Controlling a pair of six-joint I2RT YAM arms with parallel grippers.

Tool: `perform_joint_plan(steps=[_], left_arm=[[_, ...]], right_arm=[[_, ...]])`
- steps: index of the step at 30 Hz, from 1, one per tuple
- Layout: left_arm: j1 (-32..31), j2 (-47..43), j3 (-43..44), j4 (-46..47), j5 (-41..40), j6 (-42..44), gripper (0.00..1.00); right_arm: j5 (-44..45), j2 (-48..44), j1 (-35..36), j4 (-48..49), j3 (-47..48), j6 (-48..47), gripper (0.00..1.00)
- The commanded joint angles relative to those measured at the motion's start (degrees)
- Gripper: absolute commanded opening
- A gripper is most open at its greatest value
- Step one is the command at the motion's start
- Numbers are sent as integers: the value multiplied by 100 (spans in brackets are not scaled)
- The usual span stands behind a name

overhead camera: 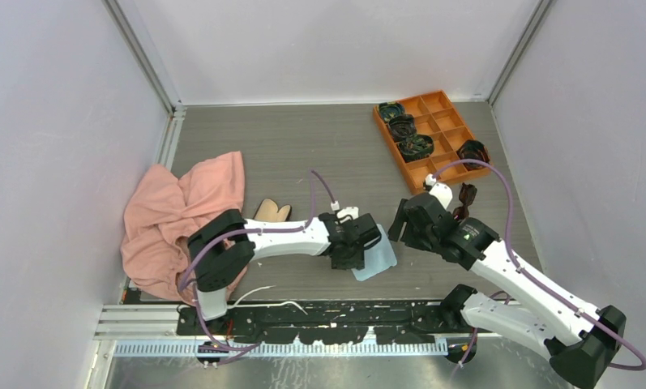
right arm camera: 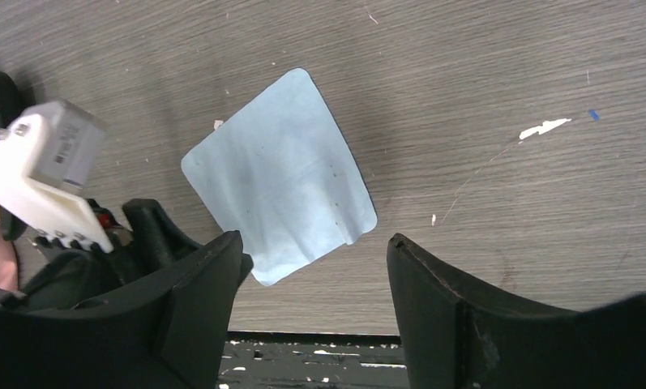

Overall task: Organize the sunglasses
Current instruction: Fold the glasses cleaning cloth at the center of the board.

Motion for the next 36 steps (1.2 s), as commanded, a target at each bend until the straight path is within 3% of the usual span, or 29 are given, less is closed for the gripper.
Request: perform_joint_plan(steps=[1, 8, 11, 13, 16, 17, 33, 36], left_arm=[[-273, 242, 313, 107, -130, -330, 41], [-352, 564, 454, 203, -250, -511, 38], [-349, 555, 378, 154, -365, -663, 32], [-347, 502, 187, 224, -379, -801, 24], [-348, 393, -67, 359, -340, -915, 2], [-349, 350, -122, 358, -340, -935, 1], [-351, -711, -914, 22, -771, -955, 0], [-354, -609, -836, -1, -579, -738, 15]], right_arm=[[45, -74, -8, -112, 229, 121, 72], [-11, -361, -11, -210, 151, 233, 72], [51, -484, -14, -308, 118, 291, 72], [92, -557, -14, -371, 100, 316, 72], [132, -625, -12, -414, 72, 328, 72], [134, -625, -14, -418, 72, 325, 72], [-122, -380, -16, -46, -147, 377, 72], [-130, -395, -15, -23, -166, 388, 72]])
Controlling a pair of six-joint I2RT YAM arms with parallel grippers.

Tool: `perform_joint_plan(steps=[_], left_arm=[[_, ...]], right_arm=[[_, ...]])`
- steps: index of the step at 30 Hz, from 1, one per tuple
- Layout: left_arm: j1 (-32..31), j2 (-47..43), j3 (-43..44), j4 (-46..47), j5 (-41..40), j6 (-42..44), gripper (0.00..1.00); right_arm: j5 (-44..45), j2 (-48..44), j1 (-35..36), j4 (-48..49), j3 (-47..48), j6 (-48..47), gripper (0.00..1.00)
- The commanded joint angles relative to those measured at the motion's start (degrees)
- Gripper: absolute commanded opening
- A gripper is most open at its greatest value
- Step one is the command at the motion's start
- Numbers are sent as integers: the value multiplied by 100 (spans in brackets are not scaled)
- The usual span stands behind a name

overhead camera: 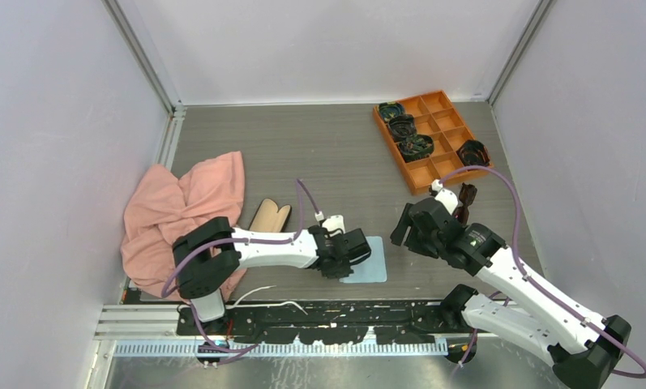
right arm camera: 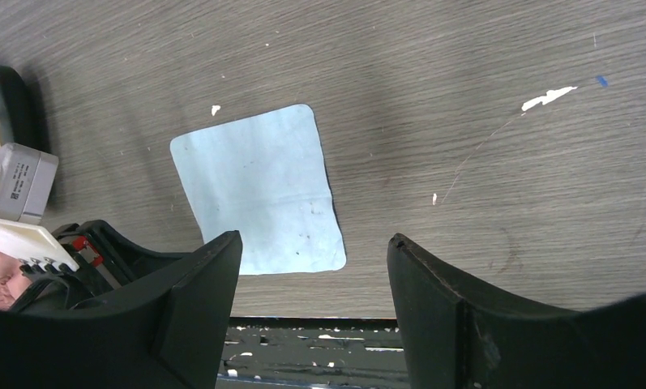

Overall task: Organize the sunglasses
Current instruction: Fold the glasses cleaning cloth at the center of the board.

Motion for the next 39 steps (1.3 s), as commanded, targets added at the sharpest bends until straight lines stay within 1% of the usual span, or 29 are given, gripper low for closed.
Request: perform_joint_plan(steps=[1, 2, 5, 8, 11, 15, 18, 20, 22, 24, 26, 28, 33, 39], left_arm=[[-12, -73, 79, -128, 39, 199, 19], [-19, -94, 101, -181, 45, 258, 21], [-13, -313, 104, -505, -196, 335, 23], [-16, -696, 46, -939, -506, 396, 24], [-11, -1103, 12, -1179, -713, 488, 24], [-17, -1390, 18, -1308, -827, 620, 24], [16, -1517, 32, -1154, -817, 937, 24], [147, -1577, 75, -1106, -785, 1183, 24], [335, -1673, 39, -853, -530, 1476, 24], [625, -1791, -192, -138, 212, 1788, 27], [828, -1879, -329, 212, 676, 1896, 28], [923, -1884, -325, 281, 756, 1992, 29], [1178, -1634, -54, 77, 894, 2281, 29], [1277, -1233, 209, 159, 1115, 2460, 29]], right_arm=[[19, -35, -12, 199, -19, 94, 72], [19, -47, -12, 194, -20, 92, 72], [36, -112, -10, 146, -39, 82, 72], [28, -184, -8, 137, -72, 86, 72], [28, -219, -5, 158, -120, 90, 72], [-105, -156, -12, 306, -199, 118, 72], [-199, -92, -10, 439, -271, 148, 72], [-298, -34, -12, 538, -315, 158, 72], [-373, -9, -12, 600, -352, 155, 72], [-445, 12, -11, 651, -376, 128, 72], [-501, -10, -12, 731, -424, 117, 72], [-576, -45, -7, 827, -478, 124, 73], [-547, -79, -7, 798, -338, -54, 73], [-605, 184, -12, 831, -323, -230, 73]])
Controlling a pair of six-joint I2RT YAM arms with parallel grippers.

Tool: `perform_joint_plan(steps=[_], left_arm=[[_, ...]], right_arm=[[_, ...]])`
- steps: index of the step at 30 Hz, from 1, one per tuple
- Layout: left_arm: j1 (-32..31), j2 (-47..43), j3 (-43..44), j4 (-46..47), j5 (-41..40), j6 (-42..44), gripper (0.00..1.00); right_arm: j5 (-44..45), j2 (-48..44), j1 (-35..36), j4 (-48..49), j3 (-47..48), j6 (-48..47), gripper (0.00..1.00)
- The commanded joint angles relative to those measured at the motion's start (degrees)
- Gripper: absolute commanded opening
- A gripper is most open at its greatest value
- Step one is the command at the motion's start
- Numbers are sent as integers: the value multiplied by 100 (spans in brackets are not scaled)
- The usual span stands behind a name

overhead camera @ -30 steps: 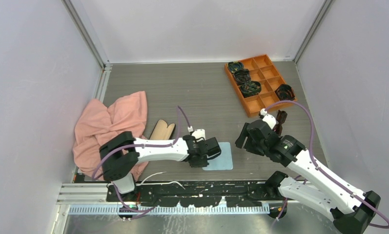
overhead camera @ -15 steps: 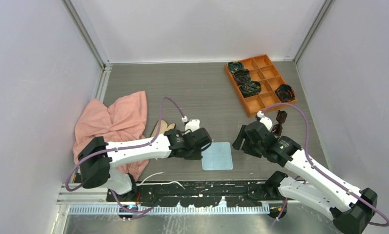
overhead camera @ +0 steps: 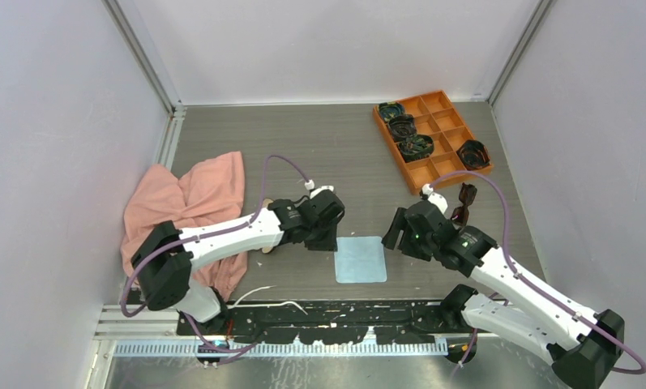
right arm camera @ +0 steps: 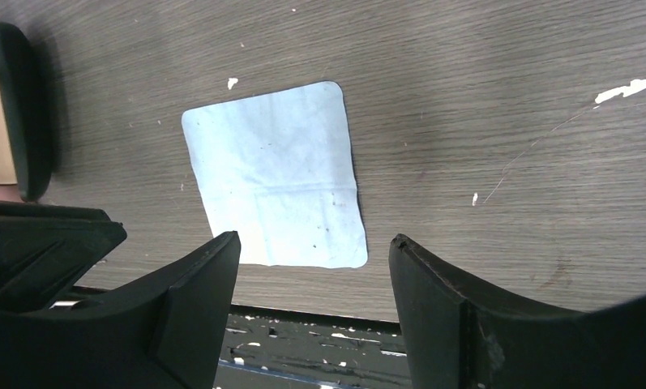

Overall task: Organize the sunglasses
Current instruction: Fold the glasses cleaning cloth at the center of the board.

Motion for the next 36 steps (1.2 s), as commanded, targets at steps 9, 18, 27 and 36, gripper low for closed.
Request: perform_joint_plan(steps=[9, 18, 27, 36], left_arm=[[343, 478, 360, 755, 994, 426, 35], [522, 853, 292, 731, 1239, 601, 34], [949, 828, 134, 715, 1402, 649, 46], [1043, 1300, 256, 685, 1312, 879, 43]], right_arm=[[-178, 306, -11, 410, -6, -203, 74], [-404, 805, -12, 671, -5, -399, 63], [-113, 1767, -94, 1118, 139, -1104, 49], [-755, 2875, -465, 2242, 153, -1644, 47]])
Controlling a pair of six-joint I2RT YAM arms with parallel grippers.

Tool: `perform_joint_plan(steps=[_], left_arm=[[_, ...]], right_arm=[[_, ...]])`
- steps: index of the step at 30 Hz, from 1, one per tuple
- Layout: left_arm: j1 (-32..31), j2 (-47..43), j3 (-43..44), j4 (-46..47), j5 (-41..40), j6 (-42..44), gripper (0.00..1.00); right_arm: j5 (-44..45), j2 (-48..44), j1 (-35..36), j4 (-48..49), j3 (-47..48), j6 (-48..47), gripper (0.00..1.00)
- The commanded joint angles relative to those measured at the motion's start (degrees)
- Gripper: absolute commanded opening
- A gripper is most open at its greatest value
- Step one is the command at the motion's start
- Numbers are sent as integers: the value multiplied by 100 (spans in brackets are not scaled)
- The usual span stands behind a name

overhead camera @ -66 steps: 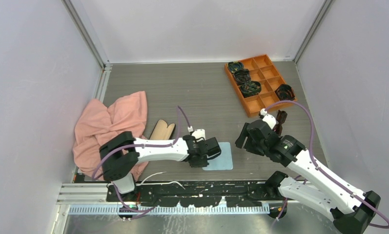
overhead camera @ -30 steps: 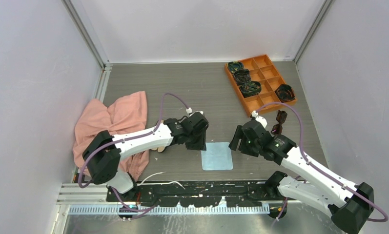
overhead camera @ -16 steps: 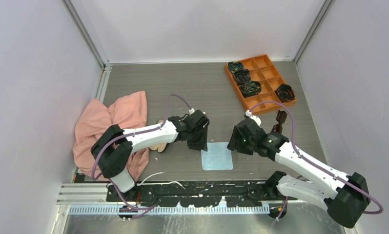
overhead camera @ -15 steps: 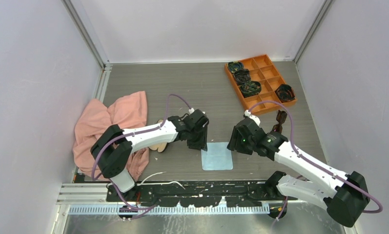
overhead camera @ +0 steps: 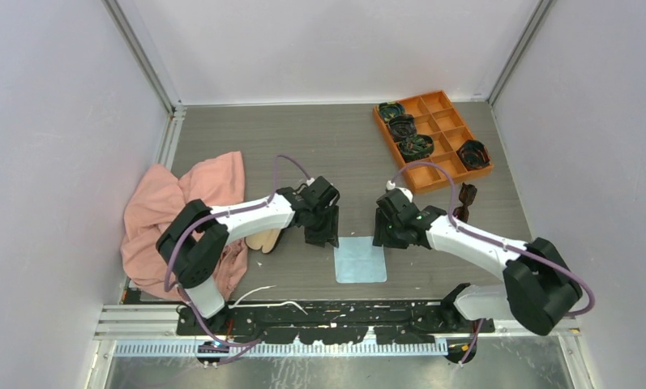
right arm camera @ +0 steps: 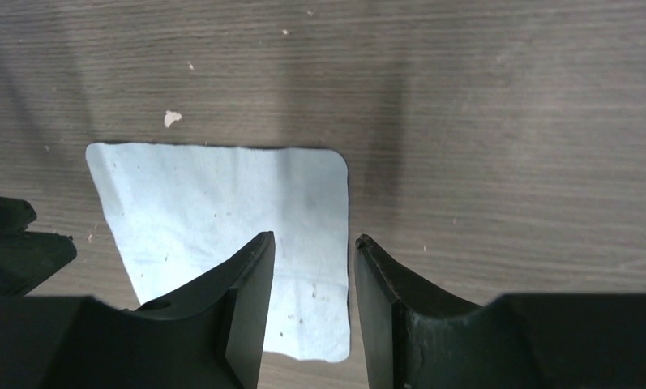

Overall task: Organize the sunglasses
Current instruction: Fold the glasses cleaning cloth at the center of the board.

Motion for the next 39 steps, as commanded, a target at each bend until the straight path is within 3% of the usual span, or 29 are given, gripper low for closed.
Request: perform_joint_plan(steps=[1, 13, 28, 39], left_arm=[[60, 153, 142, 85, 5, 203, 42], [166, 568, 217, 346, -170, 192, 32], [268, 942, 287, 621, 87, 49, 27], [268, 1103, 347, 649, 224, 31, 14]], right_arm=[[-369, 381, -173, 715, 178, -489, 47], [-424, 757, -514, 870, 220, -986, 46], [-562, 761, -739, 740, 335, -1058, 43], [-765, 908, -739, 731, 319, -1093, 40]])
